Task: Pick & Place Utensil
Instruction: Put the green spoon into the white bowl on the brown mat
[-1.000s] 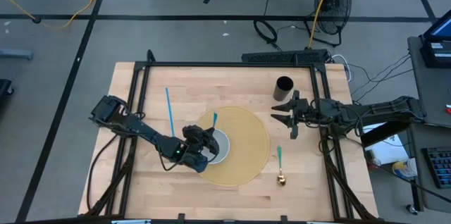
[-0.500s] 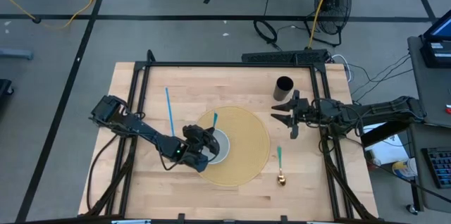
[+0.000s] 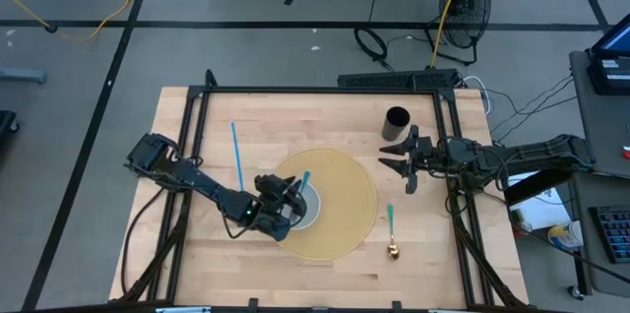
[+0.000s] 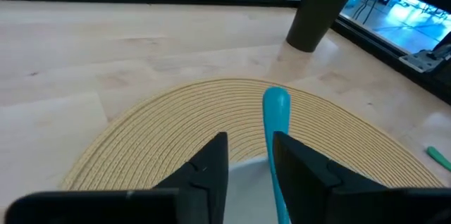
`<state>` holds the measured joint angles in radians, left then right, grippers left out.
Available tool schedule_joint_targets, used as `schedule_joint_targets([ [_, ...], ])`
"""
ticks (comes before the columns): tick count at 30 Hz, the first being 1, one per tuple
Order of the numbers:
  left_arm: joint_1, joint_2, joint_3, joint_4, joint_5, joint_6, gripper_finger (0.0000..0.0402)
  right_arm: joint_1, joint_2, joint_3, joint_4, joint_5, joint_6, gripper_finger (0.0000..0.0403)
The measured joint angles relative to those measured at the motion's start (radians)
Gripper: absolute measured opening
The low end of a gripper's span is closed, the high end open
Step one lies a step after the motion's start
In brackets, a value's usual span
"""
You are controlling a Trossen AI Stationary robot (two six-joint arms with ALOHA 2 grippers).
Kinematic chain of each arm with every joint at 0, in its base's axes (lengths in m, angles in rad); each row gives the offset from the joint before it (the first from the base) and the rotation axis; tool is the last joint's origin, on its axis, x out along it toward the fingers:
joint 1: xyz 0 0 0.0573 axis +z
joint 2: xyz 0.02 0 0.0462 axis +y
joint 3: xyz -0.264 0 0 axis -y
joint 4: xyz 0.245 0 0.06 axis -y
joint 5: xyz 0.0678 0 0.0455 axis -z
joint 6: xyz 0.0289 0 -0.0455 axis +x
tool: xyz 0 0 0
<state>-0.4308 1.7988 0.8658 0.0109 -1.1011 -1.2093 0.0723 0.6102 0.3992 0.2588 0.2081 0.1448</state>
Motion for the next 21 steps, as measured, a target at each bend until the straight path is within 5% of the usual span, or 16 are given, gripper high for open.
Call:
schedule_joint_targets([
  [10,-0.014,-0.048,0.002,0.033,-0.067,0.140,0.0129,0.000,0.000,0.000,0.003,0.000,0.000,0.0130],
  [15,-0.014,-0.191,0.002,-0.005,-0.067,0.389,0.0129,0.000,0.001,0.000,-0.025,-0.094,0.053,0.0130],
  [21,-0.014,-0.418,0.003,-0.242,0.066,0.620,0.0129,0.038,0.040,0.000,-0.074,-0.182,0.160,0.0130],
])
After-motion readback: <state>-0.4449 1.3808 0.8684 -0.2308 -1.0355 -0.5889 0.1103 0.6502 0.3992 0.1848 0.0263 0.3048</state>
